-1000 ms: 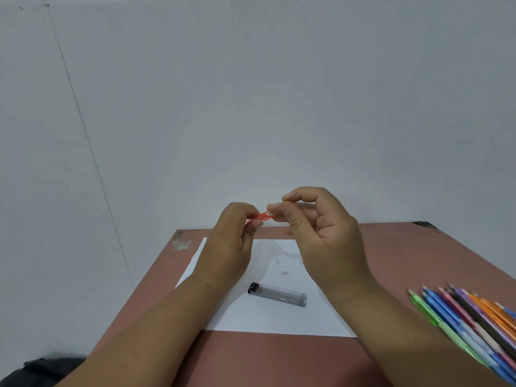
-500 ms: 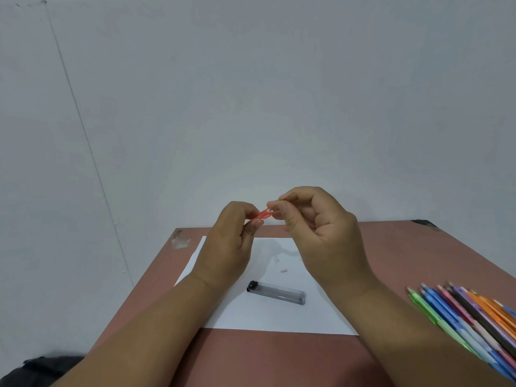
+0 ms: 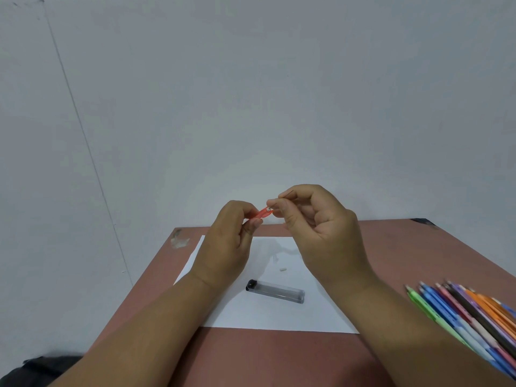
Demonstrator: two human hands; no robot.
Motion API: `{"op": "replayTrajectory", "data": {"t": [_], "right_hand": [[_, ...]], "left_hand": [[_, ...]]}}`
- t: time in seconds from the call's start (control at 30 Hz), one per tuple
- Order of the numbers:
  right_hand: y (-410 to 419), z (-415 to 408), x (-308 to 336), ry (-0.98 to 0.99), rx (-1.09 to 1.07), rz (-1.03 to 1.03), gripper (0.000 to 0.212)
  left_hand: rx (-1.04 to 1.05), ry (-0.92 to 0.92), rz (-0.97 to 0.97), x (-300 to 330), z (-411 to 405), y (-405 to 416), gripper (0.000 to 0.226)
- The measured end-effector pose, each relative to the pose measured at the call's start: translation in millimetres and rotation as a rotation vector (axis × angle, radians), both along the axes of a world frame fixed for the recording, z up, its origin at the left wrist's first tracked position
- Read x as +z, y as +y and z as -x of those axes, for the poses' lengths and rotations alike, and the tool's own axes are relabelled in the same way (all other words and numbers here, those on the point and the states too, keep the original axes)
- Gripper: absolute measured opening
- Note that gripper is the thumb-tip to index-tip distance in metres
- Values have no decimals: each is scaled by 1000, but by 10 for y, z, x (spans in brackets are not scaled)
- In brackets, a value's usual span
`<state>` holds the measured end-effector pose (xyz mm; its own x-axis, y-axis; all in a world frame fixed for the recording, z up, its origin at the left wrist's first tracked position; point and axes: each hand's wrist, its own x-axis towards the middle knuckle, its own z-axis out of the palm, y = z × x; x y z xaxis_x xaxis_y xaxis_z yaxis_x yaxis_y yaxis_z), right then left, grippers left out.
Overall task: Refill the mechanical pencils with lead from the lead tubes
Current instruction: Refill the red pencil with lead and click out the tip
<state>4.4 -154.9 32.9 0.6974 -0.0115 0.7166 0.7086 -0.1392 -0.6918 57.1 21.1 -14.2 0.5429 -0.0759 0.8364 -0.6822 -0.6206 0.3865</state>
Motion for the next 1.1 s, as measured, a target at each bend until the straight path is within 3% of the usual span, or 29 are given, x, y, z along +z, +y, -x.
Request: {"op": "replayTrajectory", "data": {"t": [1.1], "right_hand": [[-8,-52,-31,-90,-65,60,10]], "left_hand": [[8,25,12,11,22,-1,14]]}}
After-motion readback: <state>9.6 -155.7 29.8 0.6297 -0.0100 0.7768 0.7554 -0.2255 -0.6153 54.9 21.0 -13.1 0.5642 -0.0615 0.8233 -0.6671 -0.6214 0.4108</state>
